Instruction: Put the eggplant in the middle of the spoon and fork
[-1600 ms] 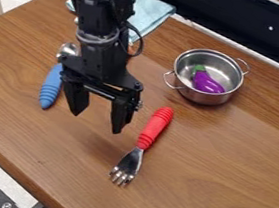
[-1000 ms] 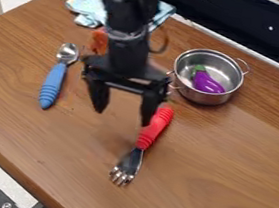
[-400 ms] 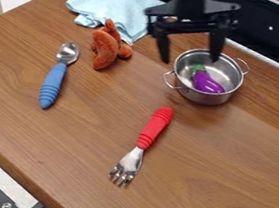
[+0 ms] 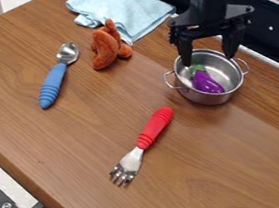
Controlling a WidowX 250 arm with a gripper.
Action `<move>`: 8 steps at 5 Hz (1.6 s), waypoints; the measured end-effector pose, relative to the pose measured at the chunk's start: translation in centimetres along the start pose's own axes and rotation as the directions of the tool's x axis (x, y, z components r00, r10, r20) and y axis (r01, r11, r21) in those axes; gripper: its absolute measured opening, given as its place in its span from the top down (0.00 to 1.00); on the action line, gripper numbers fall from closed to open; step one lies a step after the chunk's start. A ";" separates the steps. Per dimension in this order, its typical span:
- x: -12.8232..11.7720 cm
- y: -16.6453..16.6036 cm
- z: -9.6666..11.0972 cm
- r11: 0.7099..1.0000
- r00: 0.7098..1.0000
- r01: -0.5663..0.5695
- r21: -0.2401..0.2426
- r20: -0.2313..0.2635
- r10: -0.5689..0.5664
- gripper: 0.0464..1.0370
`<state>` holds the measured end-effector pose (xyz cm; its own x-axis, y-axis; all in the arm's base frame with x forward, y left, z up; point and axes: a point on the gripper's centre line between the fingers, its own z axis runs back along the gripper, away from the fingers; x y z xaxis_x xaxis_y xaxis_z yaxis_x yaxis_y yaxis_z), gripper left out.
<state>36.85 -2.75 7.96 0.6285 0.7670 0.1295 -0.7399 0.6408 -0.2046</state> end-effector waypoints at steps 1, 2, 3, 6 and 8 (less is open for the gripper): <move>1.2 -0.2 -2.0 0.998 0.999 -0.041 0.044 0.036 0.040 0.04; 1.1 -0.1 -3.7 0.997 0.999 -0.033 0.077 0.031 0.030 0.04; 0.9 -0.7 -4.0 0.997 0.997 -0.073 0.037 0.016 0.072 0.04; 0.4 -0.7 -6.1 0.983 0.990 -0.140 0.116 0.008 0.141 0.04; 0.3 -0.7 -7.0 0.976 0.986 -0.169 0.140 0.011 0.169 0.04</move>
<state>39.22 -3.21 1.38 0.4918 0.8645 0.1039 -0.8615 0.5004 -0.0860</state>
